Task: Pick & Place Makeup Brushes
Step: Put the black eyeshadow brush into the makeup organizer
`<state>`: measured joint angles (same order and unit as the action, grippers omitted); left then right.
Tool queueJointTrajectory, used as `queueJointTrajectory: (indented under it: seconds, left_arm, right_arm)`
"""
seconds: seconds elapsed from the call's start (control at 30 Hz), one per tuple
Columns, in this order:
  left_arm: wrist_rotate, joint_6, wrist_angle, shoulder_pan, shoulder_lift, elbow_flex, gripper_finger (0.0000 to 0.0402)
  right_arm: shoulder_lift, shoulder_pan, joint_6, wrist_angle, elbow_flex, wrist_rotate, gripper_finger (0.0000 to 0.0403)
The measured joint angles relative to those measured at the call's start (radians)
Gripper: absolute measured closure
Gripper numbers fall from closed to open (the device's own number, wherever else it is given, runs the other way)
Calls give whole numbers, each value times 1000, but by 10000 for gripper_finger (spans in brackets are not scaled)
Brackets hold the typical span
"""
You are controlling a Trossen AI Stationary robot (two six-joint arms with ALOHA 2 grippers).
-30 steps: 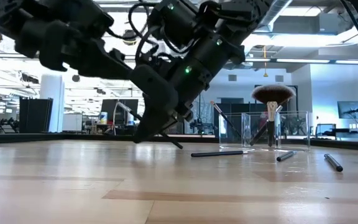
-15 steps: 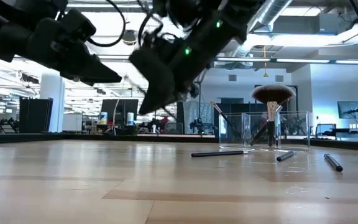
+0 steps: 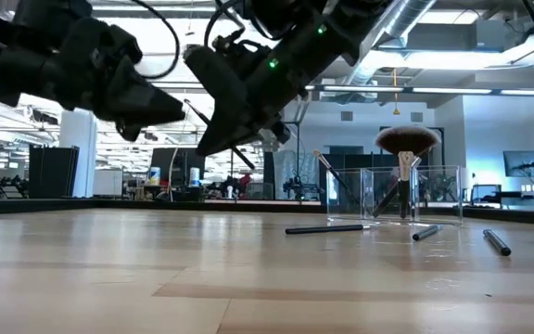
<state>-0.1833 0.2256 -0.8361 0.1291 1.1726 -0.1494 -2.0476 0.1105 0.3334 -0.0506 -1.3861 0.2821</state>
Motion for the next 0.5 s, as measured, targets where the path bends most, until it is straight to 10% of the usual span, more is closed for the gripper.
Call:
queueJointTrajectory:
  seconds: [0.5]
  left_arm:
    - [-34,44,-368,-8,299,-18,291]
  right_arm:
    - [0,-1,17,-1,0,-22,403]
